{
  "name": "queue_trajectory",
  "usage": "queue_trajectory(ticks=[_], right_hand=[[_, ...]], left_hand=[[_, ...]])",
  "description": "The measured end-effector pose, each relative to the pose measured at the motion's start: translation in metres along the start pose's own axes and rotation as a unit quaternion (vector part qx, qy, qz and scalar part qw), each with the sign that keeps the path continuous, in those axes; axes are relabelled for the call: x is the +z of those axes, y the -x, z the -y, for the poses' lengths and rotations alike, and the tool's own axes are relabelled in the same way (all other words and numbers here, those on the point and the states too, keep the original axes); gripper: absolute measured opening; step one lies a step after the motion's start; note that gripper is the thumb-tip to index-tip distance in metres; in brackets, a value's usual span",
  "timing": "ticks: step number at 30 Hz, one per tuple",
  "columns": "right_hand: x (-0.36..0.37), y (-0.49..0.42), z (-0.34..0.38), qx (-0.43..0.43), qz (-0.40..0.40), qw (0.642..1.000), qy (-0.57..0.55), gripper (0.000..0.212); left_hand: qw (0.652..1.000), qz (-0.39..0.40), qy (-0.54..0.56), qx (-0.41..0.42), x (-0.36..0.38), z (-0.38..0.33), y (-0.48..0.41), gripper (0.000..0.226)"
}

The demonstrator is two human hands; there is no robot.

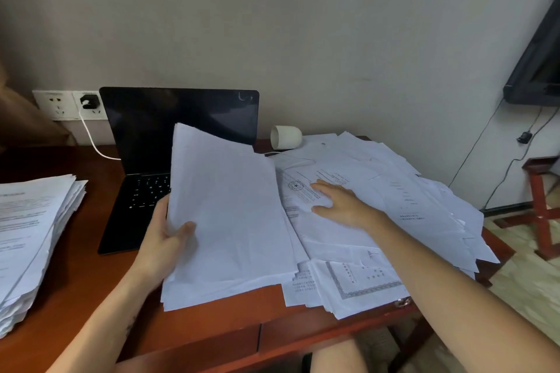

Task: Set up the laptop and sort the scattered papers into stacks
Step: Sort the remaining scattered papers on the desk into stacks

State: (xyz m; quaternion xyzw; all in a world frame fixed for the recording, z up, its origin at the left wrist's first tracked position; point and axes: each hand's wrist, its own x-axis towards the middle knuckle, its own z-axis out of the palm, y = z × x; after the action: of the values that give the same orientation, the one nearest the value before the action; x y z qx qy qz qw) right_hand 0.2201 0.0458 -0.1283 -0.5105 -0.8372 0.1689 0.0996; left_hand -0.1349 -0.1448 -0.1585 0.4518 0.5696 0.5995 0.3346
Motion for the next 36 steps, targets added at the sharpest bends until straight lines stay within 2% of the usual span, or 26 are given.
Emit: queue_trajectory(ticks=[2,4,9,11,15,18,21,24,27,31,34,36], right_hand=[[-0.001,-0.006,-0.004,-0.008,-0.009,1.0,-0.01,0.066],[0.004,-0.011,-0.005,-0.037,-0.044,0.998,0.009,0.052],[0.022,-0.01,-0.006,-0.113,-0.201,0.968,0.101,0.015],[0.017,-0.004,-0.007,-0.094,-0.234,0.96,0.119,0.014],[0.004,0.019,-0.016,-0.056,-0.251,0.959,0.121,0.017],[-0.004,0.046,-0.026,-0.03,-0.207,0.973,0.097,0.025],[-0.009,0.066,-0.031,0.011,-0.158,0.983,0.088,0.045],[-0.015,0.075,-0.018,0.051,-0.048,0.987,0.143,0.066],[-0.021,0.078,0.005,0.064,0.041,0.982,0.173,0.073],[-0.009,0.079,0.028,-0.008,0.051,0.995,0.09,0.07],[0.009,0.074,0.027,-0.008,0.063,0.993,0.098,0.092],[0.019,0.07,0.02,0.0,0.042,0.994,0.101,0.094]], left_hand=[[1.0,-0.023,-0.002,0.001,-0.002,0.006,0.002,0.058],[0.999,-0.037,-0.002,0.007,-0.002,0.008,0.003,0.058],[0.999,-0.032,-0.015,0.009,-0.001,0.007,0.005,0.059],[0.999,-0.03,-0.021,0.007,-0.003,0.008,0.005,0.059],[0.999,-0.028,-0.023,0.01,-0.003,0.006,0.006,0.059],[0.999,-0.023,-0.018,0.026,-0.003,0.005,0.009,0.061],[0.999,-0.017,-0.022,0.026,-0.003,0.004,0.009,0.063],[0.999,-0.013,-0.027,0.019,-0.003,0.004,0.009,0.063],[0.999,-0.011,-0.027,0.02,-0.002,0.003,0.01,0.063],[0.999,-0.013,-0.031,0.014,-0.001,0.002,0.011,0.062],[0.999,-0.012,-0.032,0.013,-0.001,0.001,0.01,0.062],[0.999,-0.013,-0.031,0.012,-0.001,0.0,0.01,0.062]])
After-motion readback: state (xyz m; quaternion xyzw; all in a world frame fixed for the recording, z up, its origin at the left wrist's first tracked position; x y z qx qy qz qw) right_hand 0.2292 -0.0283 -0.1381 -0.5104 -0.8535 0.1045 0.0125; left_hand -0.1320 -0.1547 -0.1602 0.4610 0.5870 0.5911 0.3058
